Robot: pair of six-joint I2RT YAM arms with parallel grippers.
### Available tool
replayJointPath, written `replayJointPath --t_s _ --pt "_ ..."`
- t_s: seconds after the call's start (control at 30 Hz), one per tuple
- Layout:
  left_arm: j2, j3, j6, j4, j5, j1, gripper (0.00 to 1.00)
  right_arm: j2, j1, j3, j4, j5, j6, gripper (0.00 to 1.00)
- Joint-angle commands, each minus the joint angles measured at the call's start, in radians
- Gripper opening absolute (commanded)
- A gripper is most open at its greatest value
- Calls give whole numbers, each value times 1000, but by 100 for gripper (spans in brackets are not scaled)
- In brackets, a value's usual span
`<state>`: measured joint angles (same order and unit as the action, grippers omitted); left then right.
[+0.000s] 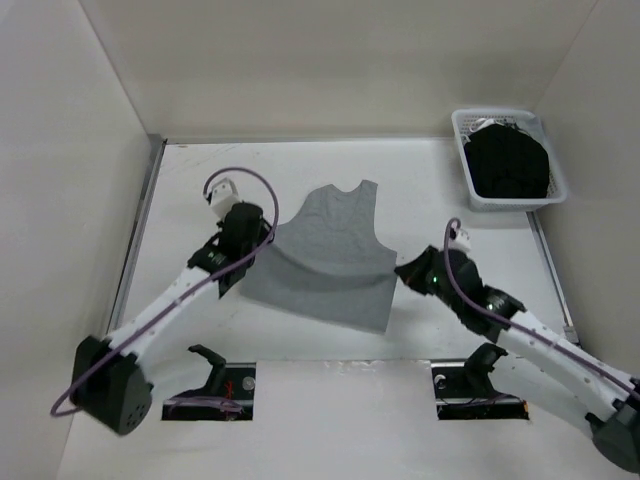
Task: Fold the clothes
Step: Fold the tank top
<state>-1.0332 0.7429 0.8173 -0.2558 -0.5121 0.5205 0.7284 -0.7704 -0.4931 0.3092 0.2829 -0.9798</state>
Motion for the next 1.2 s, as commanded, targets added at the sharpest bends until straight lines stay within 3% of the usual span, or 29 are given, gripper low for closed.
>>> replayJointPath --t_s 0.0,0.13,0.27,0.33,0.37,0.43,0.5,0.6,0.7,0.77,0.87,0.9,1.03,1.17 --pt "-184 140 -52 286 60 -79 1 155 226 -103 -287 -190 188 0" --pt "-388 280 -58 349 107 -150 1 369 420 -226 -410 -296 223 0" --pt "-606 462 -81 377 138 -199 2 583 519 -375 -461 -352 231 0" --pt "-730 573 -110 365 179 -207 10 711 550 -464 -470 -372 236 0" --pt "-787 620 -116 350 197 -211 17 779 556 -508 -469 -378 237 3" --pt "-861 674 -113 322 211 -225 34 903 563 -593 -461 -381 250 18" --pt "-869 673 -96 316 224 -241 42 979 563 -639 -452 -370 242 35" --pt "-751 539 -89 343 224 -241 41 956 550 -590 -476 -341 242 50" --pt "-570 289 -51 389 202 -218 37 835 494 -455 -498 -263 247 51" --pt "-423 86 5 423 199 -216 35 723 440 -342 -518 -219 256 43" --pt "-193 -173 55 408 254 -230 33 544 348 -178 -525 -177 247 7" --pt "-133 -228 71 385 286 -237 31 496 317 -135 -519 -169 237 3" --pt "11 -381 134 334 409 -288 34 356 251 0 -509 -136 202 4" --pt "-30 -421 137 418 515 -337 36 275 245 74 -498 -152 190 10"
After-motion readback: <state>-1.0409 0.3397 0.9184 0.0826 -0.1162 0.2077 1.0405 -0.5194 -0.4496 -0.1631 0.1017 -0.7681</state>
